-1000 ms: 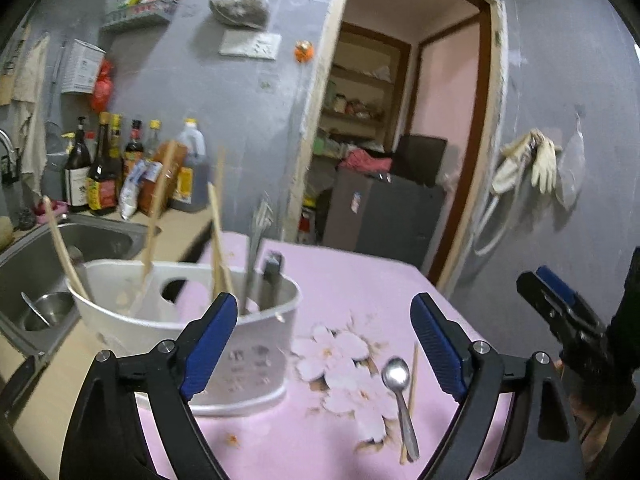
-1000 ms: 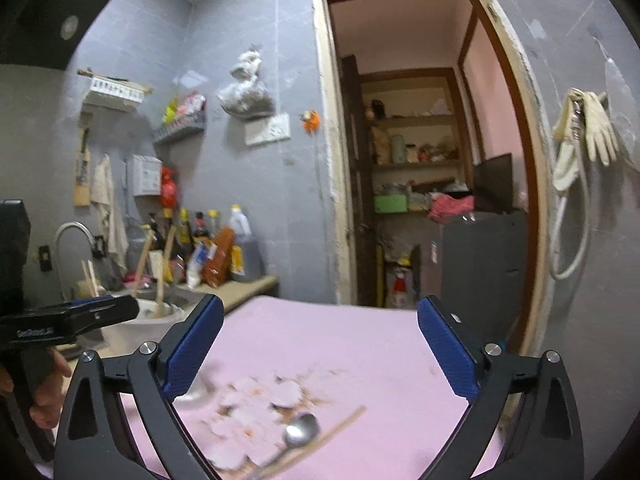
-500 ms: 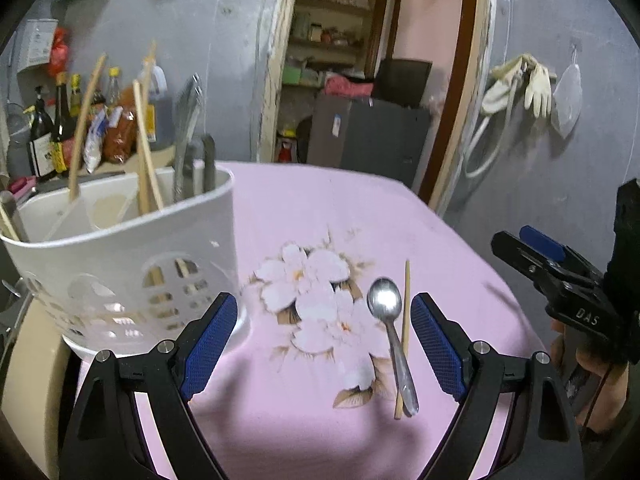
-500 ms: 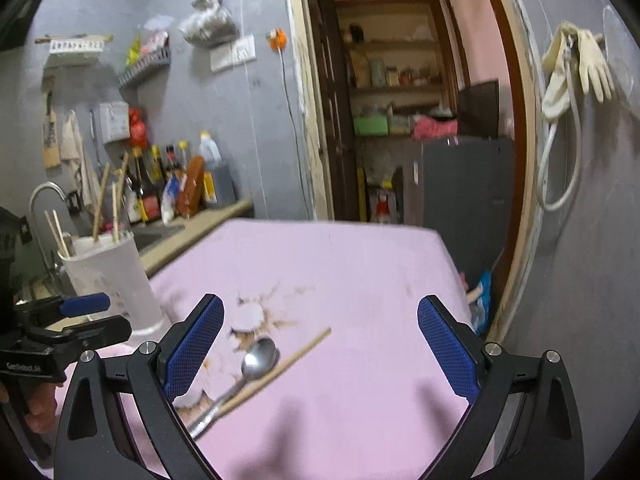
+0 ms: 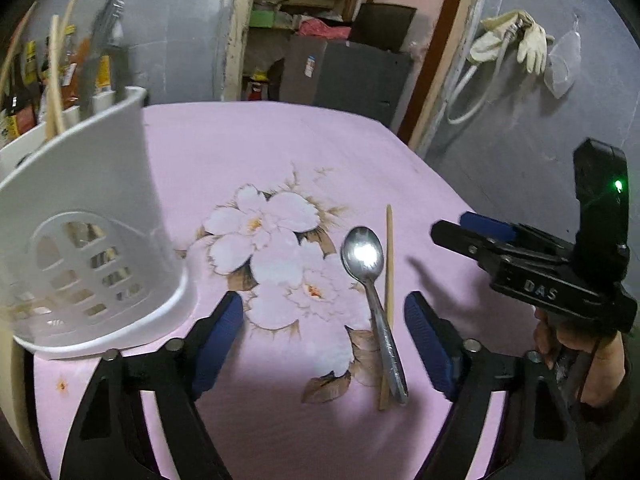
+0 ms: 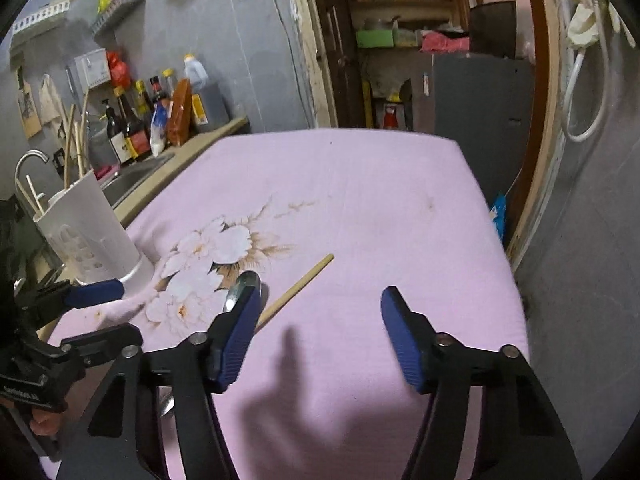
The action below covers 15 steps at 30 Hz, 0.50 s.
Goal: Organize utensils
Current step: 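Withdraw both tools toward the last spoon and chopstick on the cloth, then grasp the last spoon with the left tool while the right tool grasps the last chopstick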
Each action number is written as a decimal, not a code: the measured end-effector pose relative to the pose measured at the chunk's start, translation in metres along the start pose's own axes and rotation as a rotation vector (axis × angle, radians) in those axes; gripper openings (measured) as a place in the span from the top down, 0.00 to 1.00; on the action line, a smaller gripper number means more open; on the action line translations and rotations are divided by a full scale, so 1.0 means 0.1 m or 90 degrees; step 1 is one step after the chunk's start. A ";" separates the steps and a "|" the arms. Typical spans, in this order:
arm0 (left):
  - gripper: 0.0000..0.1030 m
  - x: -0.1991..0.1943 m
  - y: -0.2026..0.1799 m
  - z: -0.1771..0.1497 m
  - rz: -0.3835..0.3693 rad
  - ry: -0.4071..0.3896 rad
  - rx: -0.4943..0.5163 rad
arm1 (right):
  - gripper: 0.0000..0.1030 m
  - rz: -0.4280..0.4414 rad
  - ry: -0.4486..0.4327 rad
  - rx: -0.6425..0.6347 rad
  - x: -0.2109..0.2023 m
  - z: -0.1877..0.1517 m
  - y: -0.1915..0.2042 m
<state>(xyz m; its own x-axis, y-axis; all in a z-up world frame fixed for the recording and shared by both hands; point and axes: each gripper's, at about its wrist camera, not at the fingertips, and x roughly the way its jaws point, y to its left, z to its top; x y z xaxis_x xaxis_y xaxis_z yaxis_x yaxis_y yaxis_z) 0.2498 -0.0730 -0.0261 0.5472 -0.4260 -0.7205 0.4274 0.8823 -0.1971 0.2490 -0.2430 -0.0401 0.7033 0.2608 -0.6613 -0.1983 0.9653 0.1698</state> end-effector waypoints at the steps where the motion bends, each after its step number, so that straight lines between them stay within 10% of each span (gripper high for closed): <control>1: 0.36 0.02 0.00 0.01 -0.004 0.007 0.002 | 0.49 -0.001 0.006 0.001 0.02 0.01 0.00; 15: 0.85 0.47 -0.11 0.17 -0.078 0.131 0.011 | 0.73 0.012 0.084 0.008 0.40 0.15 -0.01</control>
<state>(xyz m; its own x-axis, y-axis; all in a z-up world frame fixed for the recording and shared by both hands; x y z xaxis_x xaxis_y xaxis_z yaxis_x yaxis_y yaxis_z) 0.2829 -0.1062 -0.0459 0.3337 -0.4779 -0.8125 0.4947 0.8225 -0.2806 0.2874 -0.2329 -0.0557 0.6033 0.2757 -0.7484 -0.2011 0.9606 0.1917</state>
